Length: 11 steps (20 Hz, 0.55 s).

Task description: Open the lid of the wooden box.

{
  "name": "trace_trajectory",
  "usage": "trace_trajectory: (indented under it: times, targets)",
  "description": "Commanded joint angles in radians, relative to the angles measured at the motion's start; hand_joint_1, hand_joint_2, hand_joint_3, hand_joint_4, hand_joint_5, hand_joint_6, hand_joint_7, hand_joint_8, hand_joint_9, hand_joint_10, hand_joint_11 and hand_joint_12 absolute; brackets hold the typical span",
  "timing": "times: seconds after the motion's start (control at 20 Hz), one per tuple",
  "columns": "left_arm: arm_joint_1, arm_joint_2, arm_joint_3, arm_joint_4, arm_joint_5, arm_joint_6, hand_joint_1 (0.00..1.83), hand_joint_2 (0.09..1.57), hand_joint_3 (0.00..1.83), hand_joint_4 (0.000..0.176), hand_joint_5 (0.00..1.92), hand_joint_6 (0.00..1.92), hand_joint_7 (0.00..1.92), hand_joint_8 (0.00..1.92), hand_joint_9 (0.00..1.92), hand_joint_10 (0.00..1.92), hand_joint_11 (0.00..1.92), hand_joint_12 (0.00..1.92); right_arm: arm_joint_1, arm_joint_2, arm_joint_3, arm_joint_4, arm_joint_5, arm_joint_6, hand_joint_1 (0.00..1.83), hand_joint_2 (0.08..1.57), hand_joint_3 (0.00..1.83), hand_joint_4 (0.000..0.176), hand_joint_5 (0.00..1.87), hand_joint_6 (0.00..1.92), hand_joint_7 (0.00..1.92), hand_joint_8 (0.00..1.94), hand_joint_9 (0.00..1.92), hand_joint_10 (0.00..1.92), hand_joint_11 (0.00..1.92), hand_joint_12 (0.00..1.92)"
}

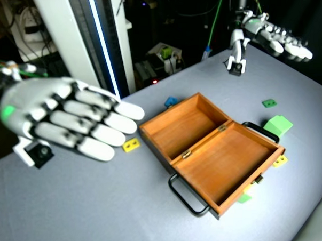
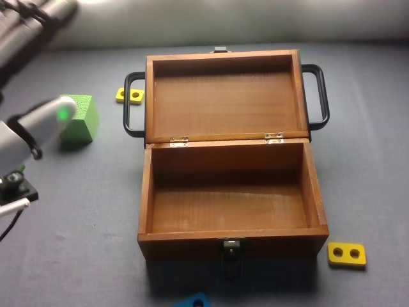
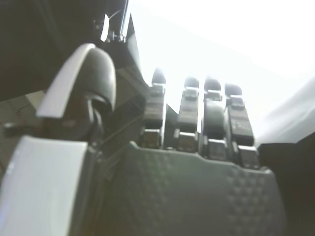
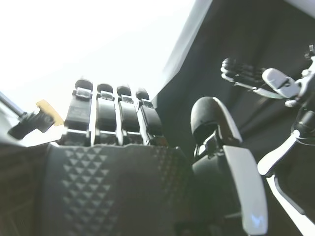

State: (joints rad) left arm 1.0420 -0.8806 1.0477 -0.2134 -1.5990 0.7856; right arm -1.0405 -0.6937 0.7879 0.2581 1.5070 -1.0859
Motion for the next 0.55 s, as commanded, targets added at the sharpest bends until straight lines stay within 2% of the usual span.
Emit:
trace_trajectory:
  times: [0.0,0.05,0.1,0.15,0.2,0.25,0.3,0.35,0.4,0.45,0.5]
  targets:
    - [-0.002,0.009,0.003,-0.008,-0.133,0.003,0.17,1.35,0.0,0.046,0.0,0.0,0.0,0.0,0.0,0.0,0.0,0.0,-0.002,0.009,0.0,0.0,0.17,0.0,0.3,1.36,0.0,0.042,0.0,0.0,0.0,0.0,0.0,0.0,0.0,0.0]
    - [-0.01,0.011,0.005,0.003,-0.133,0.003,0.45,1.35,0.0,0.127,0.0,0.0,0.0,0.0,0.0,0.0,0.0,0.0,-0.007,0.013,-0.002,0.001,0.189,-0.001,0.35,1.31,0.0,0.077,0.0,0.0,0.0,0.0,0.0,0.0,0.0,0.0]
    - [-0.012,0.011,0.006,0.007,-0.133,0.001,0.51,1.38,0.0,0.135,0.0,0.0,0.0,0.0,0.0,0.0,0.0,0.0,-0.007,0.014,-0.002,0.001,0.196,-0.001,0.28,1.3,0.0,0.094,0.0,0.0,0.0,0.0,0.0,0.0,0.0,0.0]
    - [-0.016,0.011,0.007,0.009,-0.133,0.002,0.44,1.37,0.01,0.157,0.01,0.39,0.0,0.0,0.0,0.0,0.0,0.0,-0.007,0.014,-0.002,-0.002,0.205,-0.001,0.15,1.32,0.0,0.033,0.0,0.0,0.0,0.0,0.0,0.0,0.0,0.0]
    - [-0.025,0.011,0.007,0.017,-0.133,0.002,0.62,1.39,0.03,0.172,0.36,1.47,0.09,0.03,0.0,0.0,0.0,0.0,-0.008,0.014,-0.002,-0.004,0.219,-0.001,0.11,1.31,0.0,0.0,0.0,0.0,0.0,0.0,0.0,0.0,0.0,0.0]
    - [-0.044,0.013,0.01,0.038,-0.133,0.001,0.53,1.48,0.02,0.175,0.33,1.82,0.02,0.0,0.0,0.0,0.0,0.0,-0.015,0.019,-0.004,-0.007,0.248,-0.001,0.2,1.33,0.0,0.0,0.0,0.0,0.0,0.0,0.0,0.0,0.0,0.0]
    - [-0.055,0.015,0.011,0.051,-0.133,0.001,0.34,1.45,0.0,0.176,0.15,1.11,0.04,0.01,0.0,0.0,0.0,0.0,-0.018,0.024,-0.007,-0.006,0.255,-0.001,0.25,1.35,0.0,0.055,0.04,0.02,0.0,0.0,0.0,0.0,0.0,0.0]
    - [-0.075,0.02,0.011,0.074,-0.133,0.004,0.31,1.41,0.0,0.176,0.14,0.83,0.03,0.0,0.0,0.0,0.0,0.0,-0.018,0.034,-0.01,-0.012,0.255,-0.008,0.25,1.33,0.0,0.137,0.1,0.04,0.0,0.0,0.0,0.0,0.0,0.0]
    - [-0.087,0.022,0.011,0.084,-0.133,0.007,0.47,1.47,0.01,0.176,0.29,1.68,0.03,0.0,0.0,0.0,0.0,0.0,-0.018,0.038,-0.011,-0.014,0.255,-0.01,0.23,1.33,0.0,0.161,0.08,0.03,0.0,0.0,0.0,0.0,0.0,0.0]
    - [-0.104,0.027,0.01,0.102,-0.134,0.015,0.59,1.46,0.0,0.176,0.38,1.78,0.07,0.01,0.0,0.0,0.0,0.0,-0.018,0.046,-0.014,-0.015,0.255,-0.011,0.31,1.33,0.0,0.153,0.16,0.07,0.0,0.0,0.0,0.0,0.0,0.0]
    - [-0.111,0.031,0.01,0.108,-0.134,0.014,0.59,1.46,0.0,0.176,0.38,1.78,0.07,0.01,0.0,0.0,0.0,0.0,-0.018,0.049,-0.015,-0.02,0.255,-0.012,0.31,1.33,0.0,0.153,0.16,0.07,0.0,0.0,0.0,0.0,0.0,0.0]
